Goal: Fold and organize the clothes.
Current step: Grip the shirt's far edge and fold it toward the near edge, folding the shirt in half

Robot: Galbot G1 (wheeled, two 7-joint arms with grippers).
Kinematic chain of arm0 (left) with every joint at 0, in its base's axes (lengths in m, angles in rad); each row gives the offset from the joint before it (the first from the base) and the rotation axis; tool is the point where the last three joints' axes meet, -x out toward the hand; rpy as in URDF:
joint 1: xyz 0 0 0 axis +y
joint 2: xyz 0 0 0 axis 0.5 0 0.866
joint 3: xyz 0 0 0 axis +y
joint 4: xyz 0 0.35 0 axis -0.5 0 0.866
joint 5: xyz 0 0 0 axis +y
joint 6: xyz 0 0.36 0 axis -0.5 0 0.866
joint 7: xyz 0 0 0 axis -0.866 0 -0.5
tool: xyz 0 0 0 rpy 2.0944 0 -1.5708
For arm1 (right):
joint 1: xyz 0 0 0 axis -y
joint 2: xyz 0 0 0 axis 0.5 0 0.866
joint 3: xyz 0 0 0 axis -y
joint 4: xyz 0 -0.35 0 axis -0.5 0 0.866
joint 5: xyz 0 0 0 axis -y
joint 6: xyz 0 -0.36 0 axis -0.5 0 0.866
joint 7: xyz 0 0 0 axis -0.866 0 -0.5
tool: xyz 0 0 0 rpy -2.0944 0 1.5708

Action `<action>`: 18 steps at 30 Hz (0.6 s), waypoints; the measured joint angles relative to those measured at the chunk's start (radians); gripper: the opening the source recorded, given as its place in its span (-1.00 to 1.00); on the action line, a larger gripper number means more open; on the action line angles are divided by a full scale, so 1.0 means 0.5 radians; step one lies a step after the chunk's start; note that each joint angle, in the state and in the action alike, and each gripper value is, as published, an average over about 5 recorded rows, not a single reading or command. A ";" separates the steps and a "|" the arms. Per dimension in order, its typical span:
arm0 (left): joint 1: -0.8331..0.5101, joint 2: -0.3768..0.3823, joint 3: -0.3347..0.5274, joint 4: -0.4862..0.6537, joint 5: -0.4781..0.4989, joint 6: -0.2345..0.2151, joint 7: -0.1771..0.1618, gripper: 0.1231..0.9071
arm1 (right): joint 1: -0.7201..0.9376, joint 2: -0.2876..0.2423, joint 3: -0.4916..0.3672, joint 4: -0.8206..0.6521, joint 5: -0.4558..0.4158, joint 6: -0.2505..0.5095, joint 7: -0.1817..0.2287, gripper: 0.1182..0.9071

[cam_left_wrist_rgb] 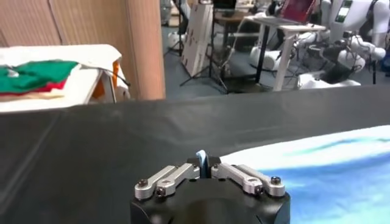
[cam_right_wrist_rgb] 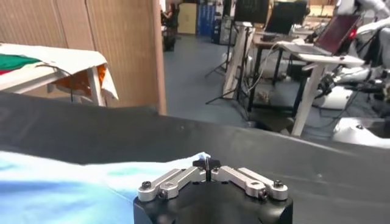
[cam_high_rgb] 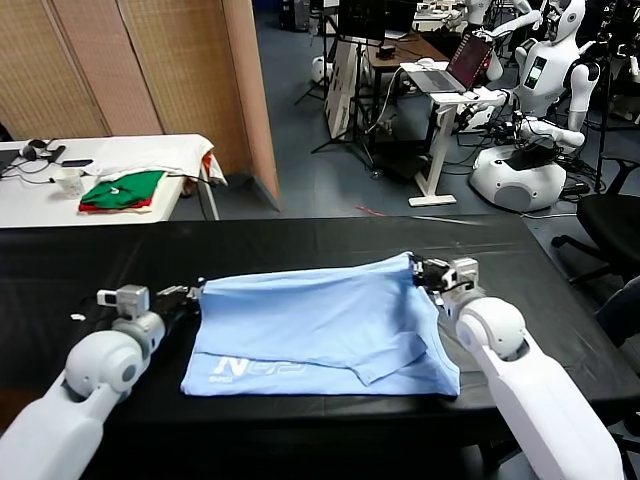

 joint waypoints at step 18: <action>0.438 -0.006 -0.182 -0.245 0.085 0.063 -0.005 -0.78 | -0.560 -0.069 0.142 0.351 -0.131 -0.212 0.016 -0.94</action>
